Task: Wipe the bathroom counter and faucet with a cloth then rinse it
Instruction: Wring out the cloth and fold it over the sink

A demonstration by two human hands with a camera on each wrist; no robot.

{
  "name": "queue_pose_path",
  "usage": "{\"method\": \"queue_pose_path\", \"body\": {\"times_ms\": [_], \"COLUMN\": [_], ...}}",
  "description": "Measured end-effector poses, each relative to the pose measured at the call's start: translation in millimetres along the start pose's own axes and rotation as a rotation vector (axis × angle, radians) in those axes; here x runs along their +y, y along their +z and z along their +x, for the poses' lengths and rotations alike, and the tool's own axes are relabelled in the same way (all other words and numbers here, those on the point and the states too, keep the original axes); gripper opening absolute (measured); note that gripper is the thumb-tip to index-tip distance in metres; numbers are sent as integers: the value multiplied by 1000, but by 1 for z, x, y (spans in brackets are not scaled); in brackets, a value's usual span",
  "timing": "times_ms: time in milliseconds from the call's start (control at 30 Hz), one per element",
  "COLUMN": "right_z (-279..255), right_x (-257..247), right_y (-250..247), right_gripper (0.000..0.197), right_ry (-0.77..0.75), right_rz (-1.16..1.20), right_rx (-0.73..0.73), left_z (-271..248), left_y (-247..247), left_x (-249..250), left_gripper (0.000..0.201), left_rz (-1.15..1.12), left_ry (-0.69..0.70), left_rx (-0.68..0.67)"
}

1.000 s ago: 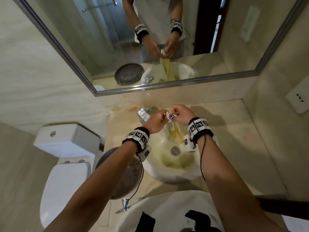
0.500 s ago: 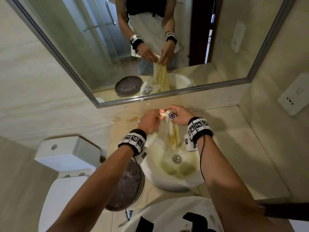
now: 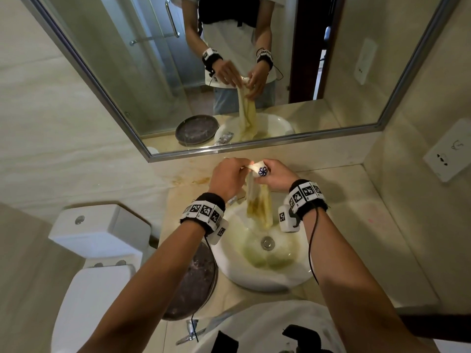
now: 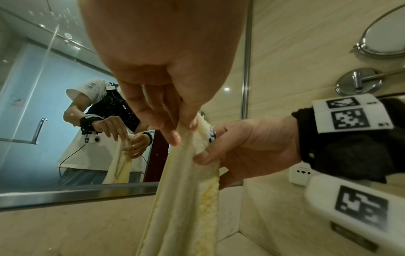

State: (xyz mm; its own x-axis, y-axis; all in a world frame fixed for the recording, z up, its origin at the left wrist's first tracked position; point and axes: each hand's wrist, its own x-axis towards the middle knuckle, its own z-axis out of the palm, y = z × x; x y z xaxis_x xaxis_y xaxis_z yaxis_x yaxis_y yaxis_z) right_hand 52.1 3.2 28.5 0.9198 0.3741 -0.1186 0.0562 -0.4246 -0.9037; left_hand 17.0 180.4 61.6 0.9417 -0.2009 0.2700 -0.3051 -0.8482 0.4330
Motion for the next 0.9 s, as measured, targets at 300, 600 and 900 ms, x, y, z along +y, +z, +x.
{"method": "queue_pose_path", "body": {"times_ms": [300,600,900], "right_z": [2,0,-6], "right_x": [1,2,6], "right_y": [-3,-4,-20], "right_gripper": [32,36,35], "right_ry": [-20,20,17], "right_rz": [60,-189,-282], "right_rx": [-38,52,-19], "left_z": [2,1,-1], "left_y": [-8,-7,3], "left_x": [1,3,-1], "left_gripper": [14,15,19], "left_rz": [8,18,-77], "left_ry": [-65,-57,-89], "left_rx": [-1,-88,-228]}}
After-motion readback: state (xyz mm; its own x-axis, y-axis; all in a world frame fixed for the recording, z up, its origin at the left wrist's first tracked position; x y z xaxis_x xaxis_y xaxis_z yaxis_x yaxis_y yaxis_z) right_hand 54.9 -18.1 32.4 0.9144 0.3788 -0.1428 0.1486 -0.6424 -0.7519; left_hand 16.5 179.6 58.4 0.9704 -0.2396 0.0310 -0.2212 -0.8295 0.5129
